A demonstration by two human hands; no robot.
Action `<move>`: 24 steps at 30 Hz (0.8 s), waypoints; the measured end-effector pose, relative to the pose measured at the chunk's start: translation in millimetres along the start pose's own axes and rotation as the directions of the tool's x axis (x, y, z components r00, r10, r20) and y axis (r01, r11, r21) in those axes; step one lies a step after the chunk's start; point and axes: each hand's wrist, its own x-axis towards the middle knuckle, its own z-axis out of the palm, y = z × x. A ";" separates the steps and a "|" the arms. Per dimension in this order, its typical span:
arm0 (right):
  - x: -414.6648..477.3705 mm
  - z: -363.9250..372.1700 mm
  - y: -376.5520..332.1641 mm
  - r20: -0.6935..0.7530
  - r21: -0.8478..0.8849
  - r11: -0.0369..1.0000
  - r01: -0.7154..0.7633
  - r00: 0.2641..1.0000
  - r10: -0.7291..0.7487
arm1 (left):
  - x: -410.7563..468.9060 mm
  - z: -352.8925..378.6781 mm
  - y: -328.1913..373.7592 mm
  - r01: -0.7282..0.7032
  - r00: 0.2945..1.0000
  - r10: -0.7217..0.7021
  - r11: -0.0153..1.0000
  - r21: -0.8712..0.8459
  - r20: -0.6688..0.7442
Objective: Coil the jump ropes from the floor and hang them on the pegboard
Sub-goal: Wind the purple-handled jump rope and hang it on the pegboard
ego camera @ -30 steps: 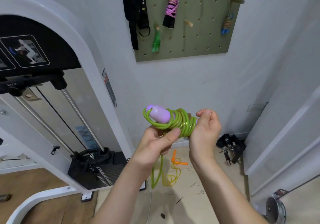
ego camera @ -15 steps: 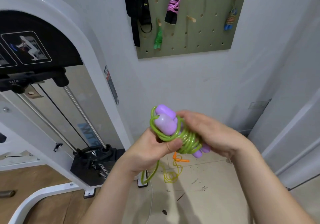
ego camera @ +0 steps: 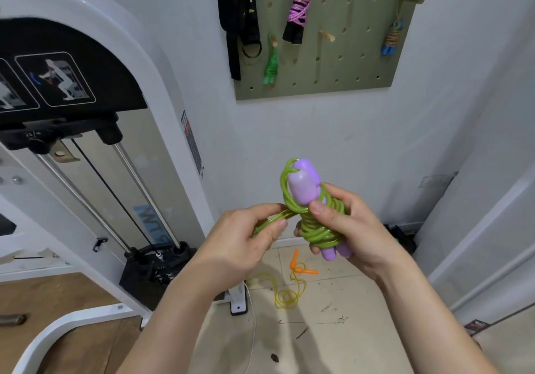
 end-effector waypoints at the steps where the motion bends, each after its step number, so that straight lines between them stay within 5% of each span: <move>1: -0.9 0.8 2.5 -0.014 -0.012 1.000 -0.001 1.000 0.001 | -2.0 -0.8 3.2 -0.017 1.000 0.017 1.000 0.018 -0.001; 6: -1.8 16.6 17.8 -0.164 -0.067 0.995 0.068 0.983 -0.078 | -6.5 -0.3 18.0 -0.110 0.994 0.107 0.828 0.549 0.038; 9: 3.6 18.4 28.1 -0.242 -0.165 0.982 0.086 0.962 -0.125 | -11.7 -1.8 21.0 -0.216 0.971 0.227 0.715 0.665 0.072; 11: 4.8 18.9 35.8 -0.260 -0.471 0.878 0.089 0.937 -0.234 | -15.2 -6.1 13.0 -0.276 0.950 0.309 0.738 0.616 0.057; 13: 2.0 19.1 38.8 -0.217 -0.743 0.666 0.067 0.917 -0.335 | -16.9 -9.8 9.8 -0.236 0.957 0.289 0.781 0.578 -0.001; 16: -0.3 24.0 36.4 -0.136 -0.840 0.537 0.076 0.929 -0.344 | -17.3 -13.5 13.3 -0.074 0.973 0.119 0.972 0.222 -0.198; 18: 1.4 26.9 37.2 -0.134 -0.854 0.516 0.068 0.929 -0.345 | -17.4 -15.0 11.9 0.040 0.981 -0.049 0.998 -0.049 -0.190; 21: 3.1 27.4 41.8 -0.218 -0.793 0.609 0.031 0.918 -0.331 | -22.3 -10.5 12.8 0.101 0.985 -0.087 0.991 -0.086 0.152; 24: 0.9 27.8 49.7 -0.266 -0.765 0.644 -0.022 0.921 -0.284 | -26.9 -2.0 14.0 0.166 0.974 -0.128 0.964 -0.206 0.187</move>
